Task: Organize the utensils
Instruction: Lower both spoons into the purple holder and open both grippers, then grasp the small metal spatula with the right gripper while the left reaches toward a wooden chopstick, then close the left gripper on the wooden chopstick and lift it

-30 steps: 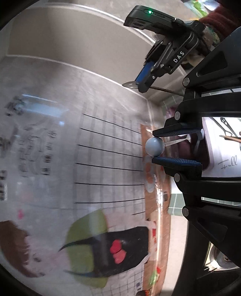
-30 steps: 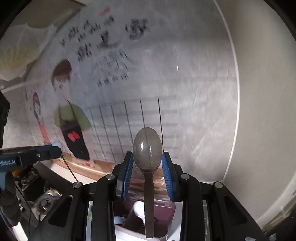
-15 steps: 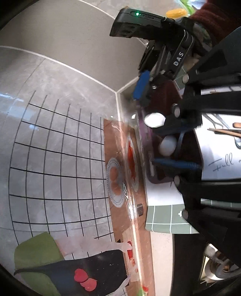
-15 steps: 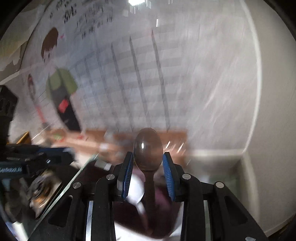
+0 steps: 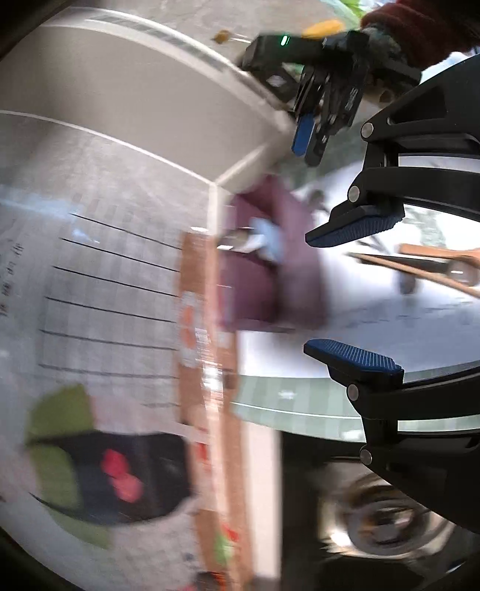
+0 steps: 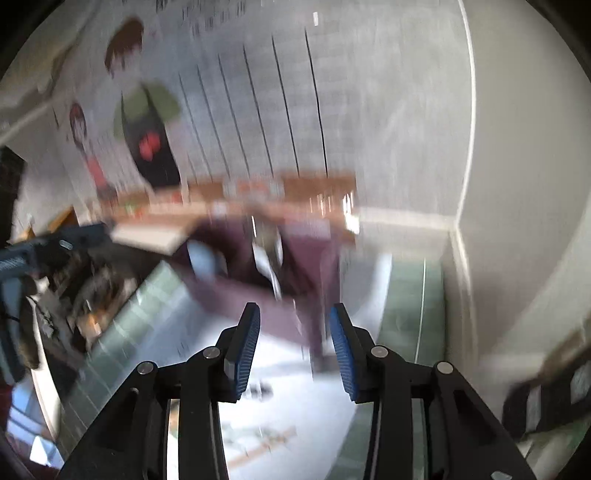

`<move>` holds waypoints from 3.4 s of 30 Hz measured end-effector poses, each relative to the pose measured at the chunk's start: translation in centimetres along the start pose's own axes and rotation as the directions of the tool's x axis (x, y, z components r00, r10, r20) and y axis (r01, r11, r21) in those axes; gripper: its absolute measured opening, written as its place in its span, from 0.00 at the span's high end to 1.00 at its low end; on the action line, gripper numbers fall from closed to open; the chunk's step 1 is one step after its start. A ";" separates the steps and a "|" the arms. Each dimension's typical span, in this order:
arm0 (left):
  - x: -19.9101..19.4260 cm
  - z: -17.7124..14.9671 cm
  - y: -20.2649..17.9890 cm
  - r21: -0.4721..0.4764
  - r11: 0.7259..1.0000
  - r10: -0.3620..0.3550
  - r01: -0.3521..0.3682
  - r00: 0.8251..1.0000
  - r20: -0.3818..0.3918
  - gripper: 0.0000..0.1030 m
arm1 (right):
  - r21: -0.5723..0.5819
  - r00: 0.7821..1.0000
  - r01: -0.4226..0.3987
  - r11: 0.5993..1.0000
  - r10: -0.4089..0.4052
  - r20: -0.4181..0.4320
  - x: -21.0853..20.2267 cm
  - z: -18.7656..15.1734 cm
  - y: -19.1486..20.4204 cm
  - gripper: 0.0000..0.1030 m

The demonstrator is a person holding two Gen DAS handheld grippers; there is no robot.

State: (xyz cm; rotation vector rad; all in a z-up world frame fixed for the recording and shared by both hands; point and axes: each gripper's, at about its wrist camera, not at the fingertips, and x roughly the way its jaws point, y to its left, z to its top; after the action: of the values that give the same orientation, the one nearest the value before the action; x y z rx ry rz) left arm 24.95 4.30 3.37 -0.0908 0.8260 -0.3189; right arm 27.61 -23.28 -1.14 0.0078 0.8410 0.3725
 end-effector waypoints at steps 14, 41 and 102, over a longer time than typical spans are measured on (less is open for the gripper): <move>1.1 -12.6 1.8 -0.139 0.990 -0.008 -0.019 0.981 -0.192 0.49 | -0.109 0.988 -0.042 0.993 0.025 -0.154 9.4 -1.5 5.2 0.89; -0.8 -13.5 1.2 -0.070 0.995 0.059 -0.070 0.987 -0.147 0.48 | 0.339 0.983 0.174 0.925 -0.139 -0.123 6.3 -3.3 -2.0 0.69; 12.2 -7.3 -5.4 0.158 0.987 0.045 0.026 0.901 -0.430 0.97 | 0.058 0.995 0.095 0.994 -0.093 -0.029 -4.9 -9.4 1.1 0.71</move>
State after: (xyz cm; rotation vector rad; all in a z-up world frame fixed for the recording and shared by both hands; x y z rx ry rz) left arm 26.02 -4.34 -9.11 0.1411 1.2396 -0.4030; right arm 17.44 -25.18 -3.69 0.0186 0.8747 0.2595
